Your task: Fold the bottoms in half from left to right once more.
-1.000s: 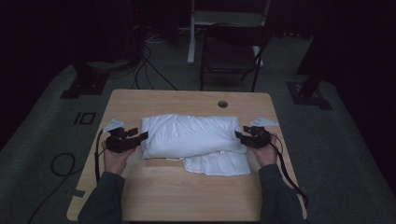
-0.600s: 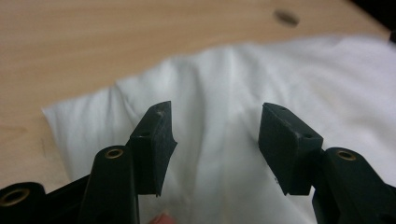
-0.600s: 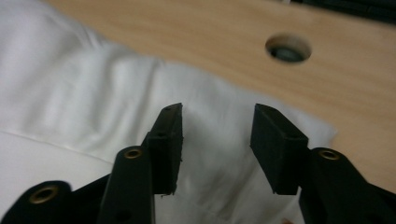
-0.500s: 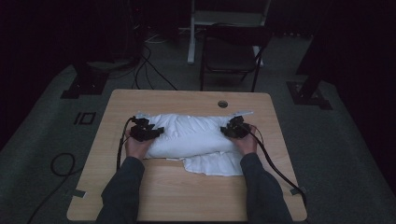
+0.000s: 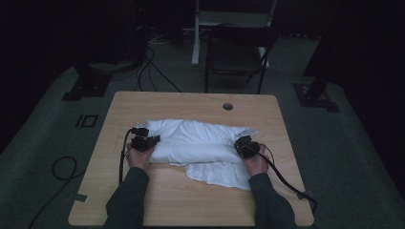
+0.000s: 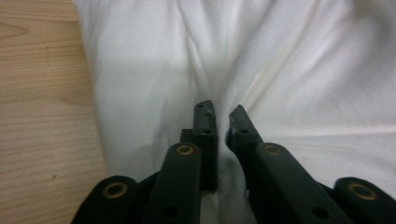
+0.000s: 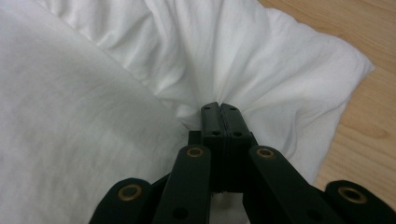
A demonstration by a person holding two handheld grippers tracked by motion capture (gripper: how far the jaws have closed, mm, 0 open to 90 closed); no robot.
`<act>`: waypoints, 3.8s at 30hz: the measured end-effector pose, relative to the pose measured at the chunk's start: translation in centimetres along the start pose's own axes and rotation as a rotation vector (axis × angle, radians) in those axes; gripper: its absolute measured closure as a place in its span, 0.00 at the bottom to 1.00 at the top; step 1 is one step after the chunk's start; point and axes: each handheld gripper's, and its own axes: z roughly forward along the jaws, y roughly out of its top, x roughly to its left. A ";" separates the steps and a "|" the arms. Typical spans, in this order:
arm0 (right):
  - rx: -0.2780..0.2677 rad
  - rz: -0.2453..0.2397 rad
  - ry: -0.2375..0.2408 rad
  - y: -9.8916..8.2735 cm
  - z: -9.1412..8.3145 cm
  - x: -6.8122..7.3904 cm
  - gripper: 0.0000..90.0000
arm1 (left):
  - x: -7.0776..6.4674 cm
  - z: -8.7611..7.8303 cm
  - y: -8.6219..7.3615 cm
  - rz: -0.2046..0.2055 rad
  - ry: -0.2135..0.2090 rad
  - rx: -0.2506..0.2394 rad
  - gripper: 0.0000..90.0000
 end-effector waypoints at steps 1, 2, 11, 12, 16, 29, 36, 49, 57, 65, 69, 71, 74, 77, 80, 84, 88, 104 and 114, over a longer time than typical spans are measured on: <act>0.021 -0.007 0.004 -0.5 0.2 0.2 1.00 | 0.1 0.3 -0.3 -0.010 0.007 0.015 0.95; 0.043 -0.013 0.005 -1.1 0.3 0.4 1.00 | 0.2 0.5 -0.5 -0.019 0.009 0.029 0.95; 0.067 -0.072 -0.117 -5.9 -2.7 2.5 0.94 | -0.2 -3.3 -3.7 -0.205 0.110 -0.115 0.51; 0.067 -0.071 -0.117 -5.9 -2.7 2.5 0.93 | -0.5 -3.8 -3.9 -0.214 0.104 -0.131 0.43; 0.064 -0.066 -0.116 -5.9 -2.6 2.5 0.91 | -1.7 -5.0 -4.9 -0.224 0.092 -0.164 0.27; 0.060 -0.051 -0.125 -5.8 -2.5 2.1 0.78 | -1.2 -1.9 -6.7 -0.183 0.122 0.020 0.11; 0.057 -0.029 -0.118 -5.7 -2.6 2.0 0.68 | -2.1 -1.5 -6.2 -0.109 0.076 0.053 0.42; -0.133 -0.139 -0.033 -2.5 -6.3 6.2 0.61 | -1.6 -1.3 -6.3 -0.154 0.007 0.047 0.81; -0.166 -0.221 0.043 -0.9 -6.3 9.2 0.67 | -1.4 -1.4 -6.3 -0.167 0.001 0.046 0.83; -0.139 -0.240 0.070 -0.7 -4.7 10.2 0.77 | -1.4 -1.4 -6.3 -0.170 0.001 0.048 0.84; -0.117 -0.240 0.092 -1.2 -3.3 10.6 0.79 | -1.3 -1.3 -6.3 -0.179 0.000 0.043 0.84; -0.093 -0.242 0.090 -1.6 -2.5 10.8 0.80 | -1.3 -1.3 -6.3 -0.180 0.000 0.042 0.84; -0.063 -0.253 0.090 -2.0 -1.5 10.9 0.81 | -1.3 -1.3 -6.4 -0.180 0.000 0.037 0.84; -0.032 -0.275 0.077 -2.7 -0.5 11.3 0.83 | -1.2 -1.4 -6.4 -0.187 -0.003 0.033 0.84; -0.029 -0.286 0.063 -3.0 -0.1 11.6 0.83 | -1.2 -1.4 -6.5 -0.190 -0.003 0.030 0.84; -0.018 -0.283 0.070 -3.0 0.0 11.4 0.84 | -1.2 -1.4 -6.5 -0.199 -0.009 0.026 0.84; -0.024 -0.290 0.053 -3.2 0.1 11.6 0.85 | -1.0 -1.5 -6.5 -0.214 -0.020 0.022 0.84; -0.029 -0.277 0.049 -3.3 0.1 11.8 0.85 | -0.5 -3.5 -5.3 -0.243 -0.050 -0.046 0.86; -0.113 -0.270 0.058 -2.1 -2.2 11.4 0.73 | -0.7 -4.7 -4.1 -0.226 -0.068 -0.088 0.86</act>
